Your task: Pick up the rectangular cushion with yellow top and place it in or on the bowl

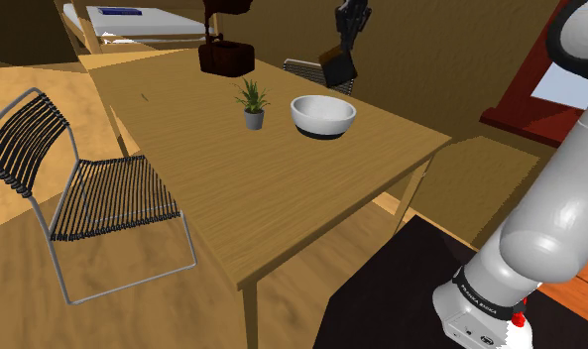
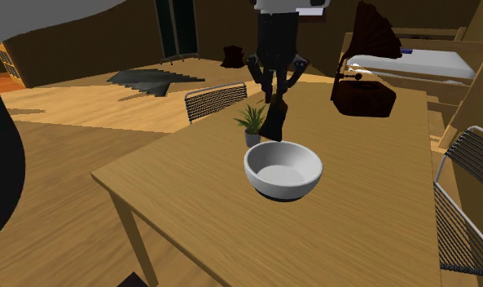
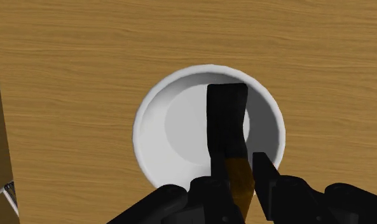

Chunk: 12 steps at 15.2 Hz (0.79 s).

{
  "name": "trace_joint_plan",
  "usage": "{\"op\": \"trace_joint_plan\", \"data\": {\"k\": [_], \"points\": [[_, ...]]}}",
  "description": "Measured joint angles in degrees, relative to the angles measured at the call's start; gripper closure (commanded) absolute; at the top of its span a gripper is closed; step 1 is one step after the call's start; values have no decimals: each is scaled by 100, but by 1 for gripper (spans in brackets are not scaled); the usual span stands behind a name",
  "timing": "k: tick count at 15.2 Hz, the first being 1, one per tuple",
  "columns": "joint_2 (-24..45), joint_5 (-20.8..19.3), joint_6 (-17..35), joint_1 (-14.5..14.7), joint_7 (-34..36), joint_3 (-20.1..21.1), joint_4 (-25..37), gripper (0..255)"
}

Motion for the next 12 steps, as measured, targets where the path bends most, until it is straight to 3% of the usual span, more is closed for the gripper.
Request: {"op": "trace_joint_plan", "data": {"k": [3,12], "points": [[326,42,-142,-188,-325,-148,467,255],[38,32,653,-214,-385,-168,-618,255]]}}
